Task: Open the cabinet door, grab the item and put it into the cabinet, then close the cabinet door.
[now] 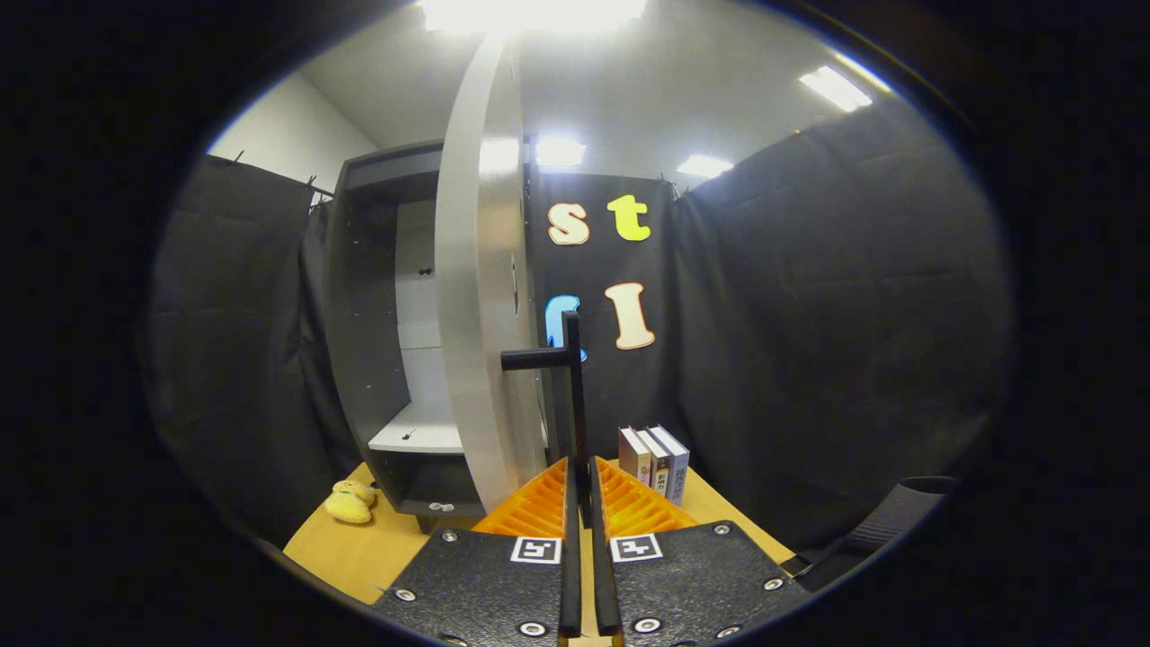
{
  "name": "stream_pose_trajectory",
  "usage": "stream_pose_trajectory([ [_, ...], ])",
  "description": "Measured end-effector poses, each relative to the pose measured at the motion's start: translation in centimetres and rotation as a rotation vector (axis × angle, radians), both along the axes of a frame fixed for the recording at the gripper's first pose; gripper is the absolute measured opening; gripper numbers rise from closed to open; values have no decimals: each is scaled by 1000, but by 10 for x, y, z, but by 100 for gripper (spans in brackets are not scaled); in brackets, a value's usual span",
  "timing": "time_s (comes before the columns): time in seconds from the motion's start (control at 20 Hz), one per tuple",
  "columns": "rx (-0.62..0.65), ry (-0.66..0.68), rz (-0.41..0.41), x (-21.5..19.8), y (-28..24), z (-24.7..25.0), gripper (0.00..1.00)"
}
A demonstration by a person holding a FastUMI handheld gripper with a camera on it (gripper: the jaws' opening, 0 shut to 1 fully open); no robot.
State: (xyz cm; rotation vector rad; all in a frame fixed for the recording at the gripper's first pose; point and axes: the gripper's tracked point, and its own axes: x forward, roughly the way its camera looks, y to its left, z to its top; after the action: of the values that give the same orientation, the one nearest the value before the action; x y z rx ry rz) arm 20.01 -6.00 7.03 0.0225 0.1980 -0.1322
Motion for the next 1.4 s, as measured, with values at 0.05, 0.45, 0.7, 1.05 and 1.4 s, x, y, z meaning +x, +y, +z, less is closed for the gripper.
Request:
stream_pose_trajectory([
  [0.05,-22,-4,-21,-3,-6,0,6],
  [0.45,-136,-92,-106,-30,-16,19,11],
  [0.7,-207,-231,-87,-37,17,41,54],
  [1.05,-30,-286,-40,-51,80,6,93],
  [1.4,76,-212,66,-50,164,-75,93],
])
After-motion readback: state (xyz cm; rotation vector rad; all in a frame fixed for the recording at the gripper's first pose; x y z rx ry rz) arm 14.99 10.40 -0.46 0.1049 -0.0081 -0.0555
